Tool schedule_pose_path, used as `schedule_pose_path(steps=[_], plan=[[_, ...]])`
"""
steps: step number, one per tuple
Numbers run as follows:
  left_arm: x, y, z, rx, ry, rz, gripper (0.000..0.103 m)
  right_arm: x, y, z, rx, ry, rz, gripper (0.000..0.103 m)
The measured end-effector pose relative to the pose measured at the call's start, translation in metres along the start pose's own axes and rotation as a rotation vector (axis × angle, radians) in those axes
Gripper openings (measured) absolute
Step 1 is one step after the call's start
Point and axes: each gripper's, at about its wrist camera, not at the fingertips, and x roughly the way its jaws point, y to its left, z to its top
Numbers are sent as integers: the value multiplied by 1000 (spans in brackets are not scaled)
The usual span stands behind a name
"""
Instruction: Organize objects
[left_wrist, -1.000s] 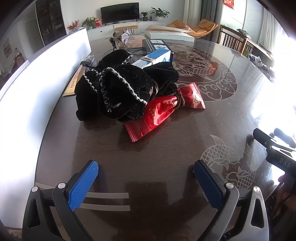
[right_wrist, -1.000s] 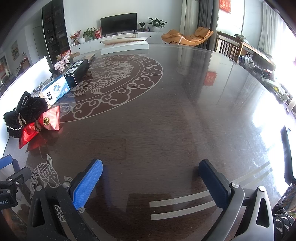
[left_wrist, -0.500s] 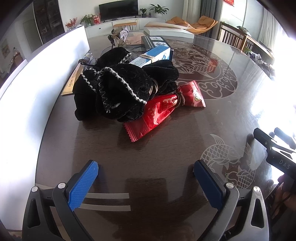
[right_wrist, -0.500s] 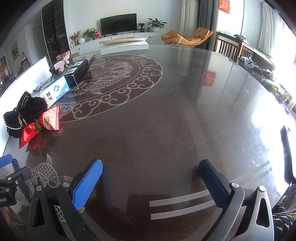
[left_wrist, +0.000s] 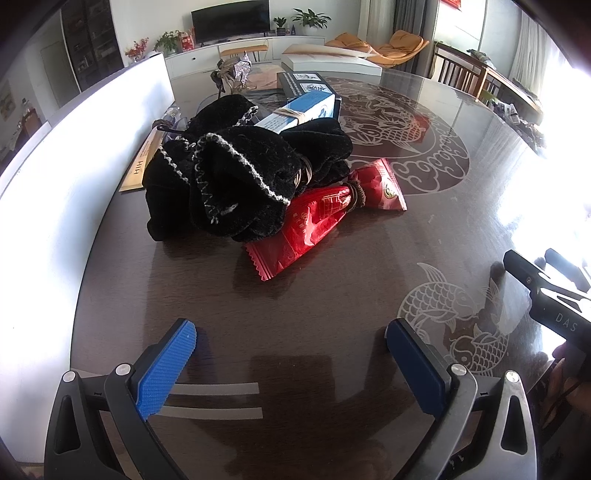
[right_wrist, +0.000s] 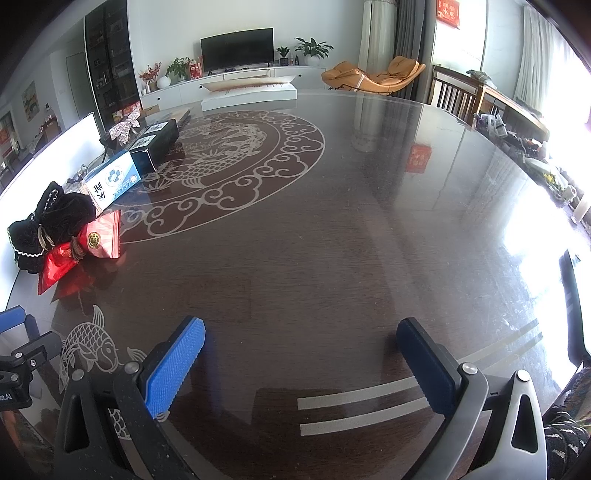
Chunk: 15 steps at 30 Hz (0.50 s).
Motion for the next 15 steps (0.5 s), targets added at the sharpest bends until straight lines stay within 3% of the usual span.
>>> schedule_pose_path(steps=[12, 15], plan=[[8, 3, 17, 39, 49, -30, 103, 0, 0, -2, -1, -9, 1, 103], [17, -15, 37, 71, 41, -85, 103, 0, 0, -3, -1, -12, 1, 103]])
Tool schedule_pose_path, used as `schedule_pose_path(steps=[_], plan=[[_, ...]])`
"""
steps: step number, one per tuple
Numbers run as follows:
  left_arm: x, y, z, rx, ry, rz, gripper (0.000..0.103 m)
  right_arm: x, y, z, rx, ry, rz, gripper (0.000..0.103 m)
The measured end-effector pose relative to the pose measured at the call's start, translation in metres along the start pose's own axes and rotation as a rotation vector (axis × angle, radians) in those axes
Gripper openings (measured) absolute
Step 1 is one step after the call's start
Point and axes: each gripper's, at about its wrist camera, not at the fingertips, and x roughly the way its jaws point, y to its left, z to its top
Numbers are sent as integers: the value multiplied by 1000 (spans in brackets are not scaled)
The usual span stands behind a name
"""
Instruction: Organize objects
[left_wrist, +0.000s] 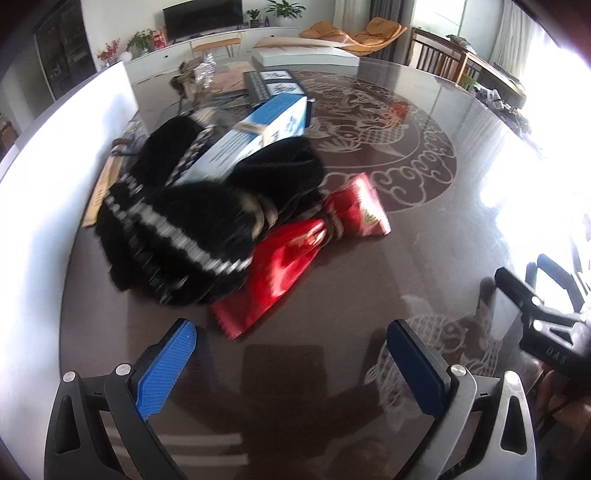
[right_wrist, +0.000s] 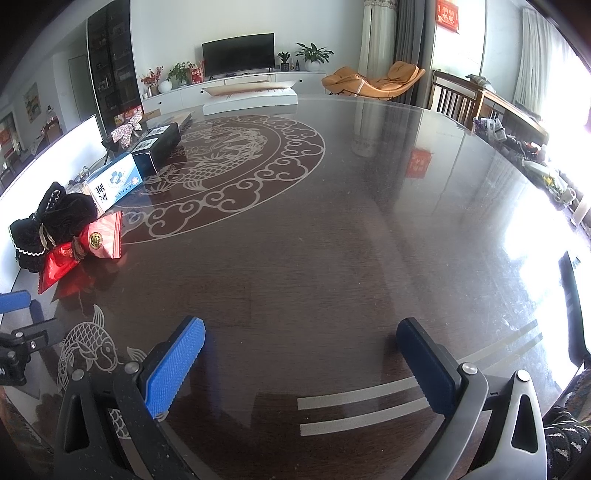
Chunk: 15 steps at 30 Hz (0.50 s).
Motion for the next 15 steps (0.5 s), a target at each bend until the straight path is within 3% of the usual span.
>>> schedule_pose_path(steps=[5, 8, 15], plan=[[13, -37, 40, 24, -8, -148, 103, -1, 0, -1, -10, -5, 9, 103], [9, -40, 56, -17, -21, -190, 103, -1, 0, -1, -16, -13, 13, 103], [-7, -2, 42, -43, -41, -100, 103, -1, 0, -1, -15, -12, 13, 103]])
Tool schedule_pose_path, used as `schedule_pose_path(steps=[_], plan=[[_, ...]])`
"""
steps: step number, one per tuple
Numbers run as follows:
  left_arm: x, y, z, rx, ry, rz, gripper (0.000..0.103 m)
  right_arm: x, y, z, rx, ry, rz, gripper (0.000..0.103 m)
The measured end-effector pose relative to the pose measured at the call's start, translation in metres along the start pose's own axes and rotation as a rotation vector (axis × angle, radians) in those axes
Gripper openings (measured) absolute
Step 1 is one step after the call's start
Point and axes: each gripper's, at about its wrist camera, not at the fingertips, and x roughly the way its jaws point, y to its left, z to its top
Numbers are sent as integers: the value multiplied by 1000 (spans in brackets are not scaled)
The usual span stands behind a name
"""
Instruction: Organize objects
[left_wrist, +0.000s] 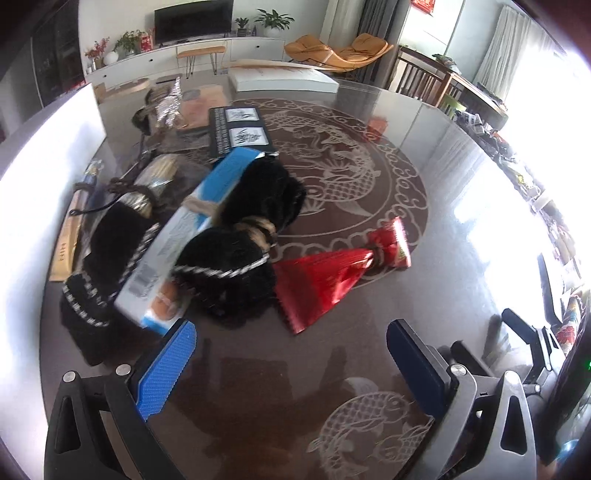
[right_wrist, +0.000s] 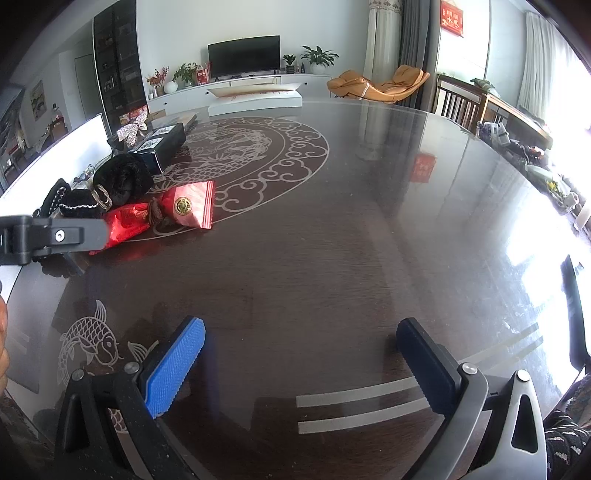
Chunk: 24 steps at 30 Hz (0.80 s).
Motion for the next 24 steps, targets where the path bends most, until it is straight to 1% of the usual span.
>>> schedule_pose_path(steps=[4, 7, 9, 11, 13, 15, 18, 21, 22, 24], plan=[[-7, 28, -16, -47, 10, 3, 103, 1, 1, 1, 1, -2, -1, 103], [-11, 29, -17, -41, 2, 4, 103, 1, 1, 0, 1, -5, -2, 103], [-14, 24, -10, -26, -24, 4, 103, 1, 1, 0, 1, -7, -2, 103], [-15, 20, 5, -11, -49, 14, 103, 1, 1, 0, 0, -9, -1, 103], [-17, 23, 16, -15, -64, 19, 103, 0, 0, -1, 0, -10, 0, 103], [-12, 21, 26, -11, -64, 16, 103, 0, 0, -1, 0, -10, 0, 103], [-4, 8, 32, 44, -56, 4, 103, 0, 0, -1, -2, -10, 2, 103], [3, -12, 28, 153, -69, 34, 103, 0, 0, -1, -2, -10, 2, 103], [5, -18, 25, 182, -60, 33, 103, 0, 0, -1, -2, -10, 2, 103], [8, -28, 22, 204, -41, 12, 103, 0, 0, -1, -2, -10, 2, 103]])
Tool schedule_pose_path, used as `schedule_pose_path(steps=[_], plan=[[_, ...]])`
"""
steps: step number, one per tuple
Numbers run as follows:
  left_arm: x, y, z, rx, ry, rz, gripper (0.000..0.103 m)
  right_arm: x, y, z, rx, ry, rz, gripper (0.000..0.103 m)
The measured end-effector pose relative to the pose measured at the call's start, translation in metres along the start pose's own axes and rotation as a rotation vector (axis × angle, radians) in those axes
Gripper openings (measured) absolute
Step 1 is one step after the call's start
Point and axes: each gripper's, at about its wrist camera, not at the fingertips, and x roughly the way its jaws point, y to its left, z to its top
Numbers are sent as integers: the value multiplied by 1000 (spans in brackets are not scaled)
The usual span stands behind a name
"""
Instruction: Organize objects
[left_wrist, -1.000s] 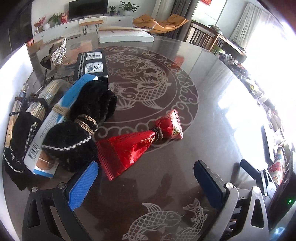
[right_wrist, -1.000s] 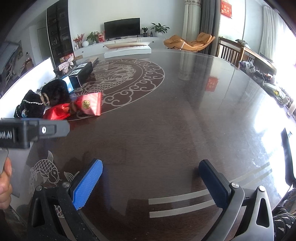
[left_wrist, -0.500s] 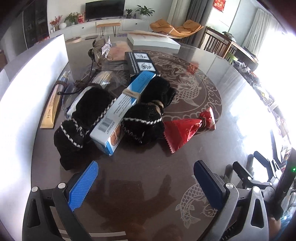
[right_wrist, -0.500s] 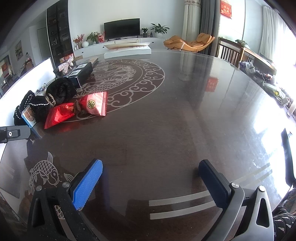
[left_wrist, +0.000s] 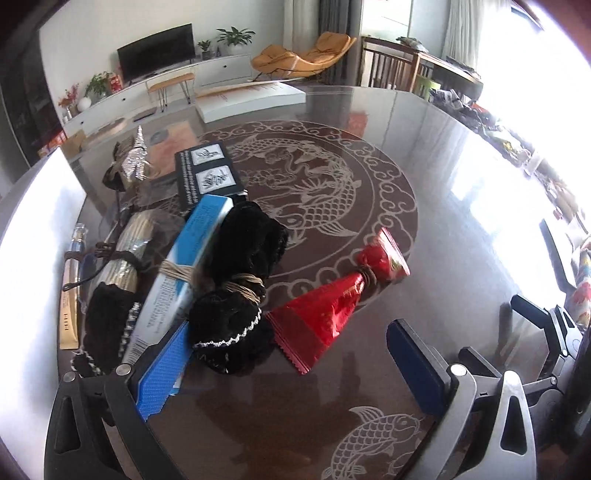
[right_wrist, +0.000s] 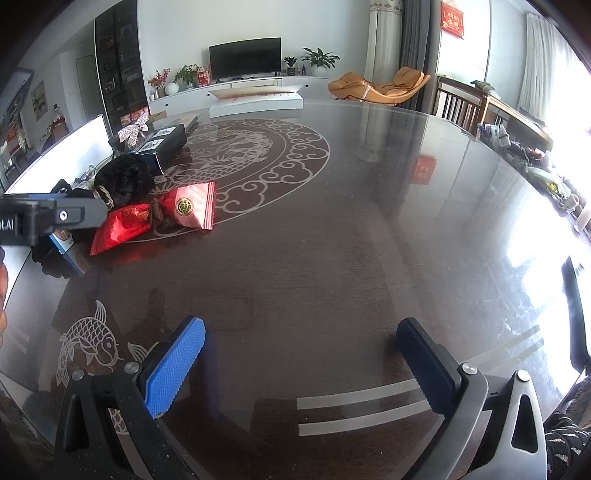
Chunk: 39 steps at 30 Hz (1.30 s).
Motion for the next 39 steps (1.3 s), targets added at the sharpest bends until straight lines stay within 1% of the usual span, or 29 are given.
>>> schedule_pose_path(steps=[4, 7, 9, 12, 15, 19, 21, 23, 25, 27, 31, 37, 39], plan=[[2, -16, -3, 28, 13, -77, 103, 0, 0, 0, 0, 0, 0, 103], [1, -20, -5, 35, 31, -135, 103, 0, 0, 0, 0, 0, 0, 103], [-3, -19, -6, 29, 35, -151, 103, 0, 0, 0, 0, 0, 0, 103], [-15, -3, -5, -9, 25, -174, 103, 0, 0, 0, 0, 0, 0, 103], [-30, 20, -4, -60, 0, -152, 103, 0, 0, 0, 1, 0, 0, 103], [-37, 61, 4, -139, -16, -65, 103, 0, 0, 0, 0, 0, 0, 103], [-40, 78, 5, -187, -18, -51, 103, 0, 0, 0, 1, 0, 0, 103], [-39, 90, 5, -212, -15, -50, 103, 0, 0, 0, 1, -1, 0, 103], [-35, 93, 5, -198, -4, -39, 103, 0, 0, 0, 0, -1, 0, 103], [-27, 90, 5, -157, 7, -19, 103, 0, 0, 0, 0, -2, 0, 103], [-10, 77, 10, -74, 34, 23, 103, 0, 0, 0, 0, -2, 0, 103], [5, 51, 22, 77, 32, 63, 103, 0, 0, -1, 0, -1, 0, 103], [11, 47, 26, 93, 42, 67, 103, 0, 0, -1, 0, -1, 0, 103]])
